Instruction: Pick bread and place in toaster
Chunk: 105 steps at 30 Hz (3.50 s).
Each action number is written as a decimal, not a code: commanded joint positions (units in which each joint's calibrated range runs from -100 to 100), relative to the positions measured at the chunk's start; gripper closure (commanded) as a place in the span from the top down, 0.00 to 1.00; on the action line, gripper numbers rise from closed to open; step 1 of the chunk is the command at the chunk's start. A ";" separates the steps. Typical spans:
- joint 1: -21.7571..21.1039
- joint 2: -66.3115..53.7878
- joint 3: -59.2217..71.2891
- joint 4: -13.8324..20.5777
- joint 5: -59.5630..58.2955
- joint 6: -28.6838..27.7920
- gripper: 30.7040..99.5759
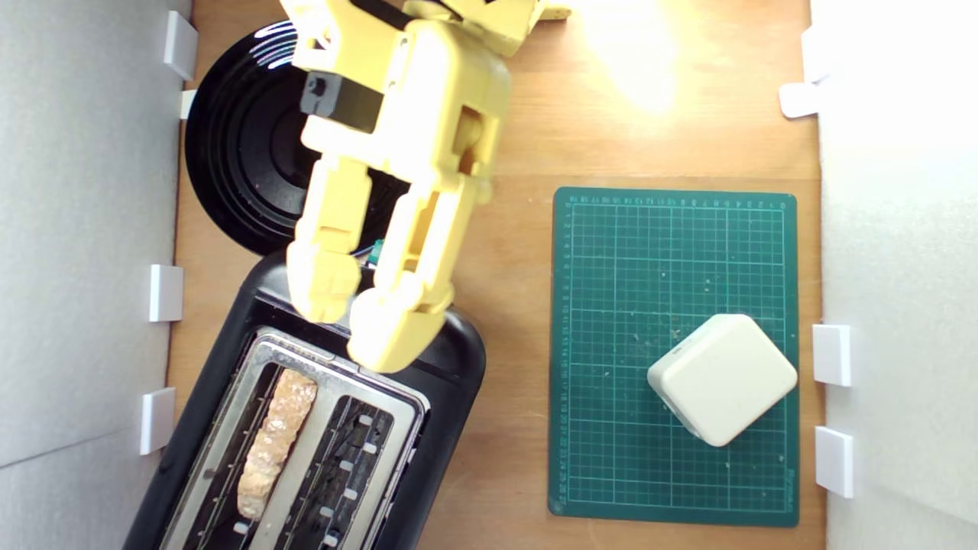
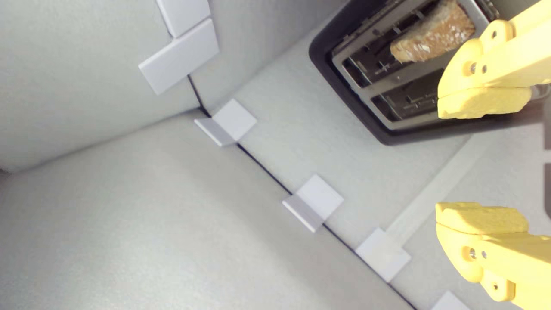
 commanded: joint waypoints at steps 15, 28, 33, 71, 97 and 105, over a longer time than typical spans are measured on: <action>-21.72 -35.40 45.32 0.17 -0.90 -17.11 0.68; -22.93 -57.94 77.91 -0.01 -0.72 -11.05 0.68; -22.93 -65.26 88.81 0.08 -0.30 -8.95 0.68; -22.93 -72.08 104.42 -3.63 14.97 -6.34 0.26; -22.85 -71.83 104.24 -3.09 14.97 -6.28 0.05; -23.25 -71.83 104.33 -3.63 14.97 -6.28 0.05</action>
